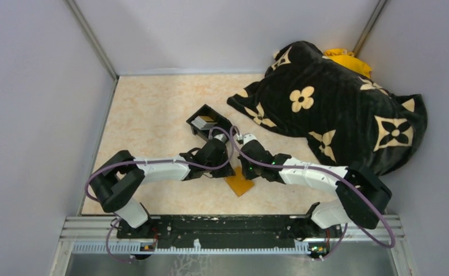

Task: Put the credit cards into the card holder
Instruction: Close the card holder at the center of the board.

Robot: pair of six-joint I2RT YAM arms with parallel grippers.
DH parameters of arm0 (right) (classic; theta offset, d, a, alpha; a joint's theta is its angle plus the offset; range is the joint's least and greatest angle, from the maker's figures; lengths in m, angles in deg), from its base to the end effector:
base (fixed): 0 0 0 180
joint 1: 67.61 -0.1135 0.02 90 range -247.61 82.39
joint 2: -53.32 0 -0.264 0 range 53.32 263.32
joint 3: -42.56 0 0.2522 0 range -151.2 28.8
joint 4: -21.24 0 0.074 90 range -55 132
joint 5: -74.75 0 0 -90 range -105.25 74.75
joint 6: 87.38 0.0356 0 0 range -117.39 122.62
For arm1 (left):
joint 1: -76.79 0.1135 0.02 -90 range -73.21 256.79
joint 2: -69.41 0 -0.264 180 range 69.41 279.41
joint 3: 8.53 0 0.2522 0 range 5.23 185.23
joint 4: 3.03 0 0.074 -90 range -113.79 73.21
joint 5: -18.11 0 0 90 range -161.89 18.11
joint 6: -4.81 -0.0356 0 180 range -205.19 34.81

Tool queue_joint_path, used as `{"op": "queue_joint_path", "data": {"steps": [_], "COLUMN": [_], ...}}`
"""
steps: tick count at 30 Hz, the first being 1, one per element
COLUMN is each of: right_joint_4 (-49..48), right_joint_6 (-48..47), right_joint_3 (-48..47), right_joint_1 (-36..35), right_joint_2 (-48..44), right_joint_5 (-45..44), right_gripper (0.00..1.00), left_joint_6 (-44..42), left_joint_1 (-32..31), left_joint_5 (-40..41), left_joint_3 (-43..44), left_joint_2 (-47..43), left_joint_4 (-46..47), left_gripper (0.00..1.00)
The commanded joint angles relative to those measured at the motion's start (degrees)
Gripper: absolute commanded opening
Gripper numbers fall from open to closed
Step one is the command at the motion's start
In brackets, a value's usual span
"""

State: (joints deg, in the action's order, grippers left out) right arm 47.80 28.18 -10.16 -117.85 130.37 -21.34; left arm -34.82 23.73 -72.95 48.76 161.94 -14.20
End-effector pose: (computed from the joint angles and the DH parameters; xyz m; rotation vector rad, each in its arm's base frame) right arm 0.1690 0.1972 0.1820 -0.4891 2.4570 0.4414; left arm 0.1877 -0.2507 0.1523 0.0697 2.5625 -0.8193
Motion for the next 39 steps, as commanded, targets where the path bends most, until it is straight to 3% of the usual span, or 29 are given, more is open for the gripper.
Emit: {"op": "queue_joint_path", "data": {"steps": [1,39], "right_joint_4": [-2.07,-1.6], "right_joint_6": [0.27,1.96], "right_joint_3": [-0.36,0.75], "right_joint_1": [-1.63,-4.25], "right_joint_2": [1.17,3.11], "right_joint_5": [0.26,-1.37], "right_gripper": [0.0,0.0], "left_joint_6": [0.07,0.08], "left_joint_1": [-0.47,-0.68], "left_joint_5": [-0.26,0.01], "left_joint_3": [1.02,1.6], "left_joint_2": [1.68,1.78], "left_joint_4": [-0.87,-1.27], "left_gripper": [0.0,0.0]}}
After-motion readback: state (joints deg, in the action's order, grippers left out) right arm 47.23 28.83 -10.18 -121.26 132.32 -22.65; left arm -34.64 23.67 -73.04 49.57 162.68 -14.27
